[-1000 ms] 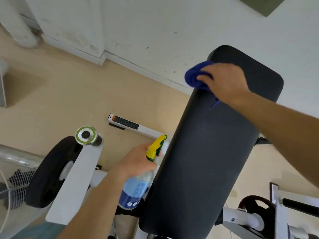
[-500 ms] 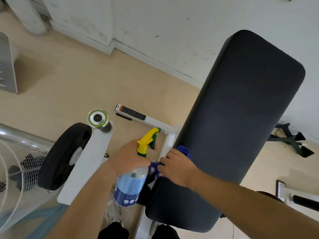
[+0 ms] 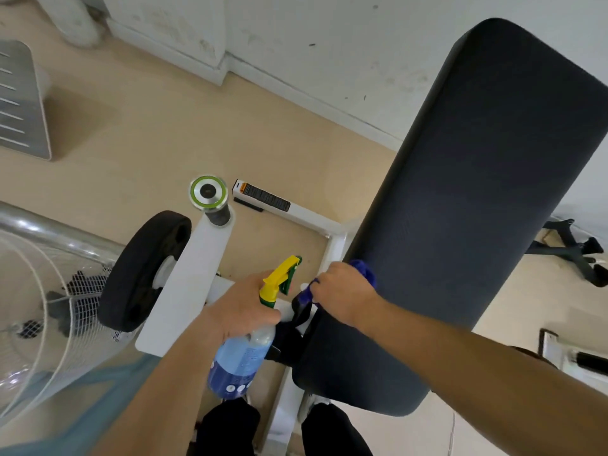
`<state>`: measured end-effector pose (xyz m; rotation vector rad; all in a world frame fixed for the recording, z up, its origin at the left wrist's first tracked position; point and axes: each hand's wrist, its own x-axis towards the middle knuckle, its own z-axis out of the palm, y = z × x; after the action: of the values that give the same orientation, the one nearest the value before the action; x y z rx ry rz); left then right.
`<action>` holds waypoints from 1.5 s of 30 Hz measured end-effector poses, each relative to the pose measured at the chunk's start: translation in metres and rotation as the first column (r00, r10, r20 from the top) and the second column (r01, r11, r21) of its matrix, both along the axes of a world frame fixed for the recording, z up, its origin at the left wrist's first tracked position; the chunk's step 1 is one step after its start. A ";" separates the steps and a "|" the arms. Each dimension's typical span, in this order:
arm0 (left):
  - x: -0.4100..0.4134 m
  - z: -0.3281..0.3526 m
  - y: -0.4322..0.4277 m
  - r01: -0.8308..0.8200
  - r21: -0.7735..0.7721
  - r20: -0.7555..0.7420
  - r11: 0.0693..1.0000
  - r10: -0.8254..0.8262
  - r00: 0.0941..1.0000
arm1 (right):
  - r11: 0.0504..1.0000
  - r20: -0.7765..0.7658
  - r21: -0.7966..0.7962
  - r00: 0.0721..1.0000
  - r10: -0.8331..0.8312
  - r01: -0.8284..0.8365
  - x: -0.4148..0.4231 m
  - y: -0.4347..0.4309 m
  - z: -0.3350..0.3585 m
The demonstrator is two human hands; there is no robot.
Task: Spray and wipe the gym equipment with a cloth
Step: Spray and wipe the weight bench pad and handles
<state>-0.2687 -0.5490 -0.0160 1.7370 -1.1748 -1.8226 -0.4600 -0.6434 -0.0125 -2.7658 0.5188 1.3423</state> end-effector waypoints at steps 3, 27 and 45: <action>-0.006 -0.010 0.009 0.035 0.032 0.012 0.999 -0.035 0.999 | 0.993 0.065 0.080 0.994 -0.088 0.083 -0.001 -0.015 0.011; 0.008 -0.014 0.050 -0.017 0.136 0.015 0.991 0.016 1.000 | 0.994 0.161 0.088 0.986 0.050 -0.065 -0.012 0.041 -0.024; -0.017 0.004 0.029 -0.063 0.135 0.035 0.989 0.059 0.998 | 0.923 0.123 0.341 0.964 -0.234 0.180 -0.004 0.081 -0.055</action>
<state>-0.2857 -0.5201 -0.0122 1.8608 -1.0179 -1.8845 -0.4642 -0.5625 -0.0675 -2.4421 0.5100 1.0389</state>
